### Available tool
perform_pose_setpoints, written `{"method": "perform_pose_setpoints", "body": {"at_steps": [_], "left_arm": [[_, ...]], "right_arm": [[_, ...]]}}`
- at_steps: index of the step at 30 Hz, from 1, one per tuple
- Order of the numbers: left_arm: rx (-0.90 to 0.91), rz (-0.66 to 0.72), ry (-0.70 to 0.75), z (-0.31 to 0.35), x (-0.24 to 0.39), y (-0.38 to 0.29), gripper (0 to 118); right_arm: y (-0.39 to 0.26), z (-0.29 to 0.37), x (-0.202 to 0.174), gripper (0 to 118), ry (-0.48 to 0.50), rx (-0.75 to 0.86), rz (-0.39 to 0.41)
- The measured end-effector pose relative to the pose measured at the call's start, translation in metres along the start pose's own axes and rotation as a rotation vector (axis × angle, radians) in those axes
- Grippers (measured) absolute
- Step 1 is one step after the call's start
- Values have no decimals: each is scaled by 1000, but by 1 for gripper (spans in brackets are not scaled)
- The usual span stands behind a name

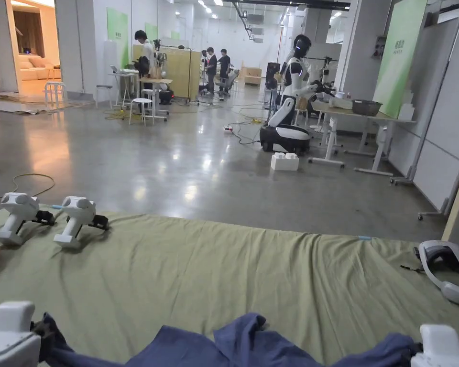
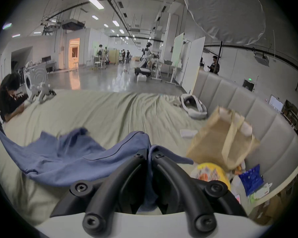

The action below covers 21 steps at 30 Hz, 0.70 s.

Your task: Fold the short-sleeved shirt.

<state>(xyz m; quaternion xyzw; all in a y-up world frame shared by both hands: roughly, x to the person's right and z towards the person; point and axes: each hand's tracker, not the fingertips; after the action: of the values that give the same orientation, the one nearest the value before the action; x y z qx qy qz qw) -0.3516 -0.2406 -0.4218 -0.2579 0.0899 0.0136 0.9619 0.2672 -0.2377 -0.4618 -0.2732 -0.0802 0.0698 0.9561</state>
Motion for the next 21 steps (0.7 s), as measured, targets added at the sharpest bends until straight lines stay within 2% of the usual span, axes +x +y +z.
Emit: {"method": "perform_pose_setpoints", "body": {"at_steps": [6,13,17,21], "left_arm": [[-49,36,-18,28,-22,-45,7],[-125,46,-16,46,-39,-77,7],[-158,57,-8,45,-38,-99,7],[-196,45,-1,40,-32,-111,7]], "right_arm": [[-58,17,11,6,-25,-52,44],[-102,30,28,6,-48,-91,52],[-121,36,21,6,-28,-120,34],[-131,37,10,6,-15,-142,49]]}}
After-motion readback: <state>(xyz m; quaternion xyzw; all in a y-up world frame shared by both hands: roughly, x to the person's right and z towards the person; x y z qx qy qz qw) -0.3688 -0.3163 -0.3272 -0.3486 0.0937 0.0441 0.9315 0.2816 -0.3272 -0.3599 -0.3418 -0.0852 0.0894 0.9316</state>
